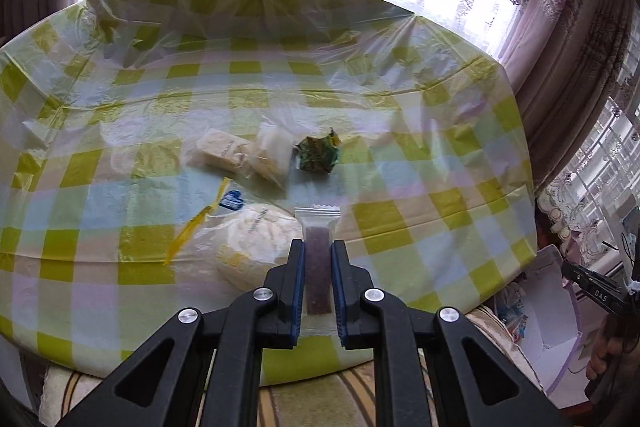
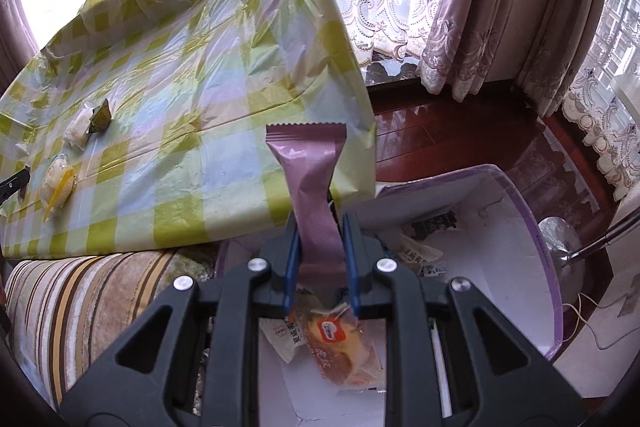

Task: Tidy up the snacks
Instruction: 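Carry the pink bar with the right tool while the left tool carries the brown bar over the white box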

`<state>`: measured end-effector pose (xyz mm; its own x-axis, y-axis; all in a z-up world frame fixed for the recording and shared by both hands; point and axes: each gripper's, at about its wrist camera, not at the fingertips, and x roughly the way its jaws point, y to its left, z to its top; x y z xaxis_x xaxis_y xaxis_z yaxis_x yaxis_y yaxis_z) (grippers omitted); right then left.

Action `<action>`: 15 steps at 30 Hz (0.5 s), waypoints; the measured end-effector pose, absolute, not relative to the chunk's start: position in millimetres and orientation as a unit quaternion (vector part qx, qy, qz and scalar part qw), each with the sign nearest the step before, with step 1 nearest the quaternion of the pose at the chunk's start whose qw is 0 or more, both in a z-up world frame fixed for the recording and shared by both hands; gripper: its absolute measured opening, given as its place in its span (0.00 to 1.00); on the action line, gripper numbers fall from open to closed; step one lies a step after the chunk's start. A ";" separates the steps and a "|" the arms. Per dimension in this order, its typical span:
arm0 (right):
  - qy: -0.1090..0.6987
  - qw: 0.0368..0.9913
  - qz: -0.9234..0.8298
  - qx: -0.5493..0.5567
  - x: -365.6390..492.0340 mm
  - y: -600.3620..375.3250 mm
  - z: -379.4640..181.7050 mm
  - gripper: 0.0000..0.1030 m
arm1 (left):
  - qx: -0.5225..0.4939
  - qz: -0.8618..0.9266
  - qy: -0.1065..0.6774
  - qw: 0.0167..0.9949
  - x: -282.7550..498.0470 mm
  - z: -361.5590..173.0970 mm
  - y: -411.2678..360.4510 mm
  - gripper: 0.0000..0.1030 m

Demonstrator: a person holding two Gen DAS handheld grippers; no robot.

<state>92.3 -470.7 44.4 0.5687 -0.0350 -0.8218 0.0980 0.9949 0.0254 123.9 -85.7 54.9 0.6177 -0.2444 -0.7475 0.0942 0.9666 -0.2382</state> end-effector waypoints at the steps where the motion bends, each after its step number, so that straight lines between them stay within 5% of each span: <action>1: 0.463 0.885 -0.045 0.036 91.3 -476.6 44.1 0.23 | -0.087 -0.114 0.430 0.891 124.4 54.2 -98.0 0.13; 15: 0.486 0.864 -0.115 0.068 73.8 -547.5 15.4 0.23 | -0.029 -0.328 0.486 0.810 123.5 44.4 -264.2 0.13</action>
